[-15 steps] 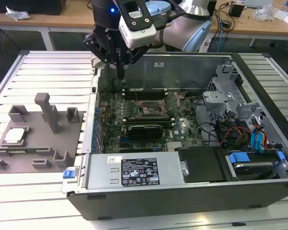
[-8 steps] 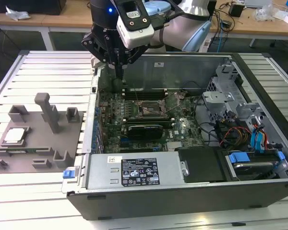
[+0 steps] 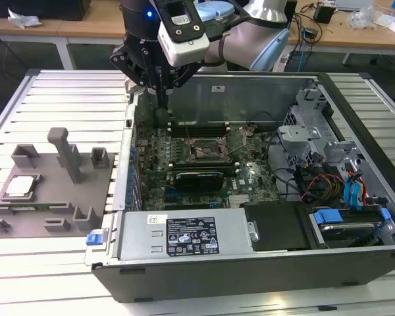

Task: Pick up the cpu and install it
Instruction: 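Reach for the cpu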

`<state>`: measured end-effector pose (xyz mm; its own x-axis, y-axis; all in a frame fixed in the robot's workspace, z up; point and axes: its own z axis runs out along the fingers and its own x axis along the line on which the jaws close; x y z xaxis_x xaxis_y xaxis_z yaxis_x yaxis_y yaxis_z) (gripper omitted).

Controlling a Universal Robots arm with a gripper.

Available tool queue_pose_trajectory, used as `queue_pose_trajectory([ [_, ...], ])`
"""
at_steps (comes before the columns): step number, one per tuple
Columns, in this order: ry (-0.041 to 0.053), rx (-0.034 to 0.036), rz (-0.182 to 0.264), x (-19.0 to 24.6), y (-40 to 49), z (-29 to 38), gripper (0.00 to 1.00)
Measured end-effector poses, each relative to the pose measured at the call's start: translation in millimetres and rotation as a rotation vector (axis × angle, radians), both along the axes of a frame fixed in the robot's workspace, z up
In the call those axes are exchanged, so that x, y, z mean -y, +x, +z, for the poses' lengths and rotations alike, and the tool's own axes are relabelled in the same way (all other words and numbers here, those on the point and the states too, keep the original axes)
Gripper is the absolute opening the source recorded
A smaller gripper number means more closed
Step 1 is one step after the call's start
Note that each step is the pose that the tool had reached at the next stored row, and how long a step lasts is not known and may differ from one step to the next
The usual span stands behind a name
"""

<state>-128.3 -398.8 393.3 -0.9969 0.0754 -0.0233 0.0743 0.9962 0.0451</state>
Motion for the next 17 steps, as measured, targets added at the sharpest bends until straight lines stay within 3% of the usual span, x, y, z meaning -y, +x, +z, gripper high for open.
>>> queue_pose_trajectory([
  [9,0.0000,0.0000,0.000,0.0,-3.8,0.0,0.11],
  [17,0.0000,0.0000,0.000,0.0,-12.4,0.0,0.11],
])
